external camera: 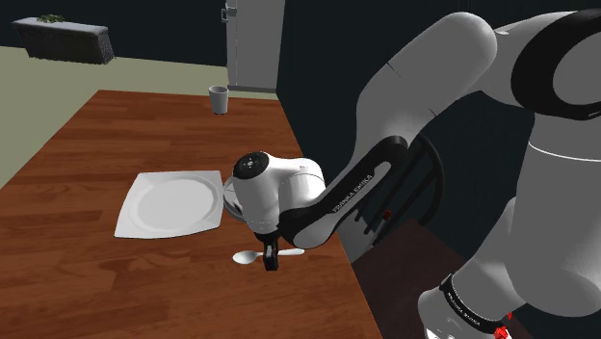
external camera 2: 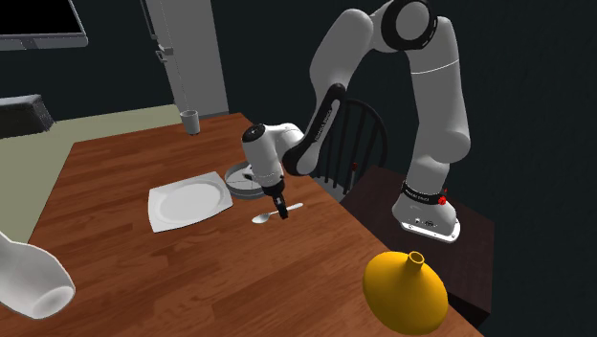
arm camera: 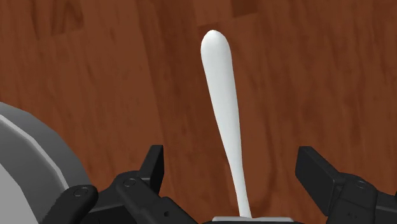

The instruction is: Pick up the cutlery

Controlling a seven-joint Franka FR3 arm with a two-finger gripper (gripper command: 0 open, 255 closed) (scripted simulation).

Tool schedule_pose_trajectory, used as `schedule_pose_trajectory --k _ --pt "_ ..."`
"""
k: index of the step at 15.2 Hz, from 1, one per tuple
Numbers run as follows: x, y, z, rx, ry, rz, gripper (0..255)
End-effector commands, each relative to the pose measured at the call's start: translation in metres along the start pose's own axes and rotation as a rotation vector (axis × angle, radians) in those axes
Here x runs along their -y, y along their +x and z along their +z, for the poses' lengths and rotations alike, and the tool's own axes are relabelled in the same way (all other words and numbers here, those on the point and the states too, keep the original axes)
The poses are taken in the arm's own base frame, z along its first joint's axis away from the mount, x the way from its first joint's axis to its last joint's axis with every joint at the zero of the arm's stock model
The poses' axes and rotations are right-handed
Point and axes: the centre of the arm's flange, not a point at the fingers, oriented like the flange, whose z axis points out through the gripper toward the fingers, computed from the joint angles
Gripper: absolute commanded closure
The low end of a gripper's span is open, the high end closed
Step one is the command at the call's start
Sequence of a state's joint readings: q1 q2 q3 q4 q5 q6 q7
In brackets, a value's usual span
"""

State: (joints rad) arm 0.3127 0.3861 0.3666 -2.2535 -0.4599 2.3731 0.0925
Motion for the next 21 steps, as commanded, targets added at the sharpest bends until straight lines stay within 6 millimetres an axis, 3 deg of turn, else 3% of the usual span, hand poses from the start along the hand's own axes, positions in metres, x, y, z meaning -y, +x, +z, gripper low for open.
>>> schedule_pose_trajectory --k 1,10,21 --pt "0.0 0.0 0.002 0.0 0.0 0.0 255" --pt "0.001 0.0 0.001 0.0 0.0 0.0 255" --pt "-0.006 -0.013 -0.055 0.0 0.0 0.0 255"
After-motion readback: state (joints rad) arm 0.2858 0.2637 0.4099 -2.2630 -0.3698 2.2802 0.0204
